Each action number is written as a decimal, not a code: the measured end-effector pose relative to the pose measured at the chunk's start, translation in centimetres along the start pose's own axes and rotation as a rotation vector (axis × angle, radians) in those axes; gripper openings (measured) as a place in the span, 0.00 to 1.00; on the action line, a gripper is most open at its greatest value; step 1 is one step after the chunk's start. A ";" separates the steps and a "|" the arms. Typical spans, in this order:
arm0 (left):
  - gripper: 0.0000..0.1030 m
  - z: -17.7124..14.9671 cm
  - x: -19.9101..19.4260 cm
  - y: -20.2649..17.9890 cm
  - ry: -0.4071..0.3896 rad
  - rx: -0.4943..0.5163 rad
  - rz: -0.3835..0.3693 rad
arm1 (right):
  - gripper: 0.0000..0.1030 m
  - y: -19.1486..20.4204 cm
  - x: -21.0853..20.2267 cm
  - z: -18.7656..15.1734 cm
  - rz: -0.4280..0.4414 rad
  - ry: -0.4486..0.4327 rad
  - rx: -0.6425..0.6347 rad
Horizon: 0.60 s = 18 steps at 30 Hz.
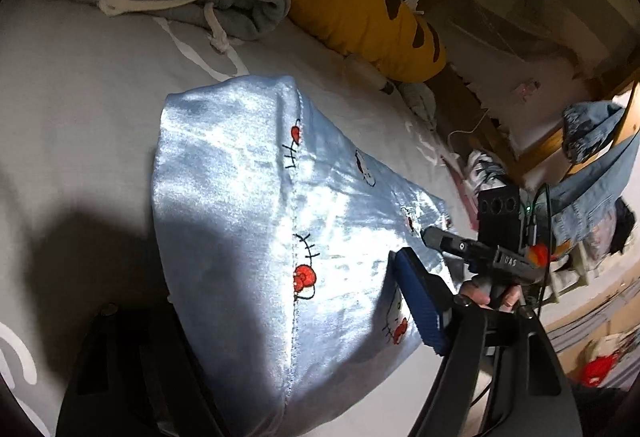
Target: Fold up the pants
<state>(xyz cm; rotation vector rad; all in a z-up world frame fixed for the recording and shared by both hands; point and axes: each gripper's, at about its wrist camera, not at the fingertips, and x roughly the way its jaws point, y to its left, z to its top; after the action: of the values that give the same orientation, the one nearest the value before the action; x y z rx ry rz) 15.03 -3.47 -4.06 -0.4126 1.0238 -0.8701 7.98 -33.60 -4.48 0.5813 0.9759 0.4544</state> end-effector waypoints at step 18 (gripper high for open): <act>0.27 -0.4 2.9 -1.6 0.068 0.018 -0.009 | 0.25 0.8 2.5 -0.4 0.080 0.037 -0.004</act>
<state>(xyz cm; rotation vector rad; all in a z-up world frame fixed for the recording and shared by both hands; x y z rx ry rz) 14.68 -6.69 -4.87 -0.3743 1.0764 -0.9056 8.82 -31.37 -5.69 0.6114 0.9893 0.5396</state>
